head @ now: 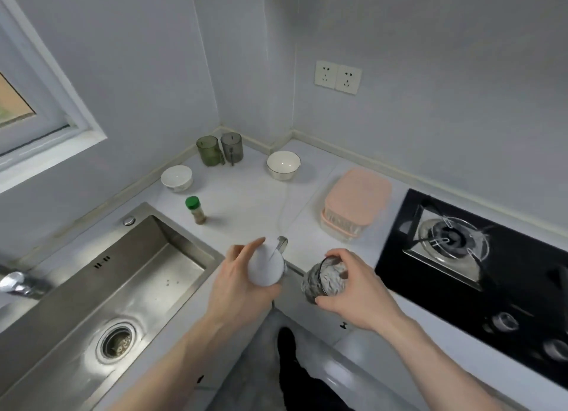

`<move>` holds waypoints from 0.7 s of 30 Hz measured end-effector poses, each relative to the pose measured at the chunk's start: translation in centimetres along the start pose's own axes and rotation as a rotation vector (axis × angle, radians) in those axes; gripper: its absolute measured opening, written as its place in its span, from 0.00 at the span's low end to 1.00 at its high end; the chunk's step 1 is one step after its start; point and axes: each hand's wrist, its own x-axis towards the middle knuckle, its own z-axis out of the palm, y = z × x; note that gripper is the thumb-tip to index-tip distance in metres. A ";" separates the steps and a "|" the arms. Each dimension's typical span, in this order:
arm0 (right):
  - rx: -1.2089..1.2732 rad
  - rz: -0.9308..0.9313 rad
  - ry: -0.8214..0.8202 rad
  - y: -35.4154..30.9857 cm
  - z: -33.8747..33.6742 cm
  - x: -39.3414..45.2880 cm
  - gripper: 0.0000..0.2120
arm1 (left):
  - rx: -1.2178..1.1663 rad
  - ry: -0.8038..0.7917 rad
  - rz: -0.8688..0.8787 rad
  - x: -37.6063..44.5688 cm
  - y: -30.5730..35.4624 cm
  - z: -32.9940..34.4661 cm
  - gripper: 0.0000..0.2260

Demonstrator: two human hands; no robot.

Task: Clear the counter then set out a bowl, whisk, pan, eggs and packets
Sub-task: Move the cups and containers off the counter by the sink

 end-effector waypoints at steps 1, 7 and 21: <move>0.004 0.009 0.019 0.3 -0.3 -1.3 0.37 | -0.022 0.001 0.011 -0.8 0.2 0.1 0.37; -0.012 0.104 0.081 3.6 -2.8 -12.1 0.37 | -0.087 -0.129 0.088 -9.0 3.9 2.2 0.36; 0.062 0.310 0.391 21.4 -16.9 -34.7 0.37 | -0.148 -0.307 0.340 -22.2 24.7 19.0 0.35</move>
